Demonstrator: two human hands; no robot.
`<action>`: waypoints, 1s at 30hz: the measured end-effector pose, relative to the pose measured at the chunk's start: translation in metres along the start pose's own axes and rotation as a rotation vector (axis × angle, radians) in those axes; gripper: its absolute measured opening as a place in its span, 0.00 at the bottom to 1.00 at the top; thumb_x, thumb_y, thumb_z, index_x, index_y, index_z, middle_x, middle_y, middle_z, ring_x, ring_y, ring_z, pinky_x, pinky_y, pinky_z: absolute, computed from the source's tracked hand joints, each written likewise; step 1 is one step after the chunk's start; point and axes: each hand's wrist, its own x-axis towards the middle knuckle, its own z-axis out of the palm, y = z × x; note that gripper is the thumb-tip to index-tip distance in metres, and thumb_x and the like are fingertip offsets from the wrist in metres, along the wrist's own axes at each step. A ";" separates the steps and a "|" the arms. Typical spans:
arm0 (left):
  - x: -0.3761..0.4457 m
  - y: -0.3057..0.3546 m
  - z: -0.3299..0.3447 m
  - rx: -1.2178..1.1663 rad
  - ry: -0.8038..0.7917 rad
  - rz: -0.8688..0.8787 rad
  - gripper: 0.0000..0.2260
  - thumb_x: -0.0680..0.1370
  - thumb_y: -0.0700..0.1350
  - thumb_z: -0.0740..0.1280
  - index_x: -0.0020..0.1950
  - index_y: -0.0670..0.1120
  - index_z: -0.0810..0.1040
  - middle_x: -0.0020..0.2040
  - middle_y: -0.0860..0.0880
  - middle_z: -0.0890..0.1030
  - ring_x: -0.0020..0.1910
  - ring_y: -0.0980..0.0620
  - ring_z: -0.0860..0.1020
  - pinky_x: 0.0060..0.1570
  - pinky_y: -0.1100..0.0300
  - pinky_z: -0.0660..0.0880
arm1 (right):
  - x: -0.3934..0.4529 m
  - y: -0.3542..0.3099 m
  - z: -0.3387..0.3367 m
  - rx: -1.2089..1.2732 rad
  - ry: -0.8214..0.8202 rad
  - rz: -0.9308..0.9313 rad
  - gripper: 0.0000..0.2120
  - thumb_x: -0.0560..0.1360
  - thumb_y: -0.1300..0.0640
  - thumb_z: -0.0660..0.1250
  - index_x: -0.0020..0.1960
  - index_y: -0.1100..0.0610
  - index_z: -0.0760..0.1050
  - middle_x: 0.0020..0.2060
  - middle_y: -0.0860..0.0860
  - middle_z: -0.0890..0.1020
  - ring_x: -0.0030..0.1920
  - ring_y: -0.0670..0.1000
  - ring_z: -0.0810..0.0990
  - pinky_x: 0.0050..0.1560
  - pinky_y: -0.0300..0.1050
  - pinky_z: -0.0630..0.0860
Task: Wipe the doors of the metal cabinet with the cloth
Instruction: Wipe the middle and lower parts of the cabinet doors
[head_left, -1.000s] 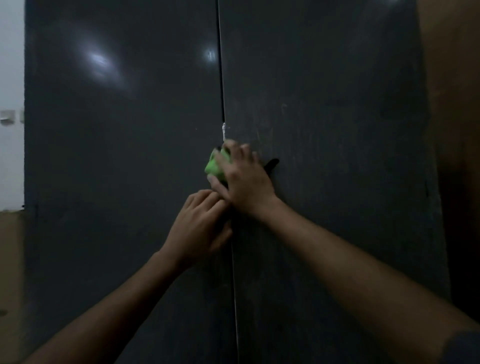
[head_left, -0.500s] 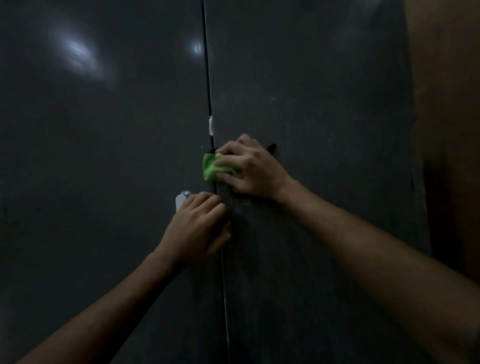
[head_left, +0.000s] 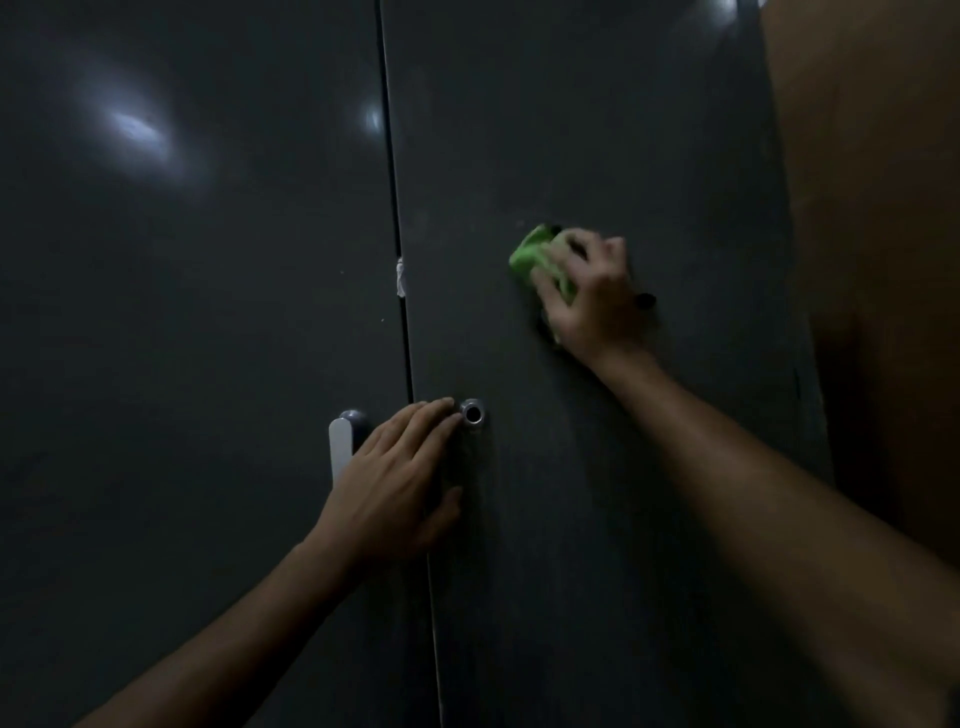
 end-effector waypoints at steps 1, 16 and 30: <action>0.001 0.001 0.001 0.010 -0.002 0.001 0.33 0.75 0.56 0.68 0.76 0.43 0.68 0.77 0.46 0.68 0.75 0.45 0.67 0.72 0.52 0.66 | 0.015 -0.008 0.008 -0.045 0.061 0.172 0.14 0.78 0.52 0.66 0.60 0.57 0.81 0.60 0.58 0.78 0.56 0.62 0.74 0.59 0.53 0.70; 0.006 0.003 -0.001 0.020 -0.033 -0.048 0.37 0.73 0.56 0.73 0.78 0.43 0.67 0.77 0.46 0.68 0.74 0.46 0.68 0.72 0.53 0.62 | 0.077 -0.044 0.034 -0.211 0.071 0.411 0.20 0.78 0.52 0.57 0.68 0.54 0.71 0.68 0.55 0.71 0.63 0.59 0.70 0.65 0.50 0.62; 0.008 0.006 -0.003 0.027 -0.101 -0.078 0.41 0.75 0.59 0.70 0.81 0.43 0.58 0.82 0.47 0.57 0.78 0.47 0.60 0.74 0.55 0.58 | 0.036 -0.004 0.007 -0.188 0.143 0.553 0.20 0.78 0.54 0.57 0.69 0.57 0.73 0.70 0.58 0.71 0.62 0.62 0.71 0.66 0.52 0.64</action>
